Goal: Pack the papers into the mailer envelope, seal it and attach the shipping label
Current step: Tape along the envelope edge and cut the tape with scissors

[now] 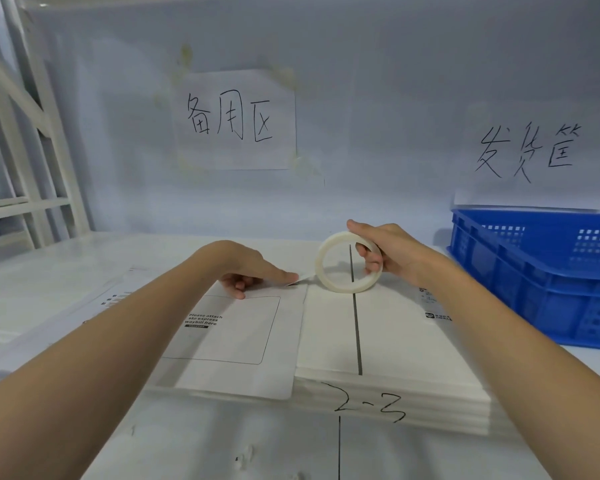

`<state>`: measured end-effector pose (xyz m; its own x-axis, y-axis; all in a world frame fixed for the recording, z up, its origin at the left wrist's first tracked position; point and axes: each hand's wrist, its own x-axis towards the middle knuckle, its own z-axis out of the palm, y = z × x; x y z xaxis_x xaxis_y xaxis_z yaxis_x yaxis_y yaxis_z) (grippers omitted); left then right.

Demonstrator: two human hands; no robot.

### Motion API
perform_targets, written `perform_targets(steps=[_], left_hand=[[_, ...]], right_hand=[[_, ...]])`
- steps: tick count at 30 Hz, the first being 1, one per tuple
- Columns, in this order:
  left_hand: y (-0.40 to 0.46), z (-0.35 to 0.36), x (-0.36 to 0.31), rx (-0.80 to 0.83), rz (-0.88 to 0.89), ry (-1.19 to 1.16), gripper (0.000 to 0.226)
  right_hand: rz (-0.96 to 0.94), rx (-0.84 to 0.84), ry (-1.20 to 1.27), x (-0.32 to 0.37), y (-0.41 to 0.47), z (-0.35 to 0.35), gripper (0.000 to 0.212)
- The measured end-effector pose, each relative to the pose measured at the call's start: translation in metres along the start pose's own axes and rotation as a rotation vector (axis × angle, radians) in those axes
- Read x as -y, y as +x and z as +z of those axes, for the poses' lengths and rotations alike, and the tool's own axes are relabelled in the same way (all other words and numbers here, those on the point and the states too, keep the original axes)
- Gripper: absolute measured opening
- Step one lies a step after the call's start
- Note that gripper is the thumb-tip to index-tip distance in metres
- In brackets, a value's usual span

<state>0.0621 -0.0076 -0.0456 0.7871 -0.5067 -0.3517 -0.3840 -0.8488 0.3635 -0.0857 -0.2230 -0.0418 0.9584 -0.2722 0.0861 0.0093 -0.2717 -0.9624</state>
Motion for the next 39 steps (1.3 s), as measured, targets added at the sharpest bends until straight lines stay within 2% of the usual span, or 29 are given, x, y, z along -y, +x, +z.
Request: perform_targets(steps=[4, 10, 19, 24, 28, 32, 37, 39], left_hand=[[0.001, 0.004, -0.005, -0.027, -0.056, 0.107, 0.081], [-0.004, 0.007, -0.016, 0.009, -0.1, 0.138, 0.062], [-0.001, 0.004, -0.02, 0.035, -0.129, 0.125, 0.062], [0.0, 0.003, -0.02, 0.029, -0.113, 0.132, 0.062], [-0.003, 0.002, -0.02, -0.003, -0.024, 0.18, 0.058], [-0.004, -0.001, -0.017, -0.023, 0.155, 0.164, 0.044], [-0.001, -0.005, -0.012, -0.058, 0.315, -0.053, 0.034], [-0.001, -0.002, -0.014, -0.078, 0.397, -0.206, 0.034]], right_hand=[[-0.014, 0.061, -0.06, 0.006, -0.003, 0.001, 0.043], [-0.032, 0.064, -0.08, 0.01, -0.004, 0.003, 0.04], [-0.033, 0.004, -0.067, 0.01, -0.006, -0.006, 0.039], [-0.014, 0.026, -0.026, 0.004, -0.003, -0.008, 0.039], [0.028, 0.073, 0.048, 0.001, -0.001, -0.008, 0.038], [0.052, 0.1, 0.135, -0.001, 0.001, -0.005, 0.034], [0.052, 0.109, 0.155, 0.0, 0.0, -0.006, 0.033], [0.05, 0.107, 0.147, -0.001, 0.001, -0.006, 0.034]])
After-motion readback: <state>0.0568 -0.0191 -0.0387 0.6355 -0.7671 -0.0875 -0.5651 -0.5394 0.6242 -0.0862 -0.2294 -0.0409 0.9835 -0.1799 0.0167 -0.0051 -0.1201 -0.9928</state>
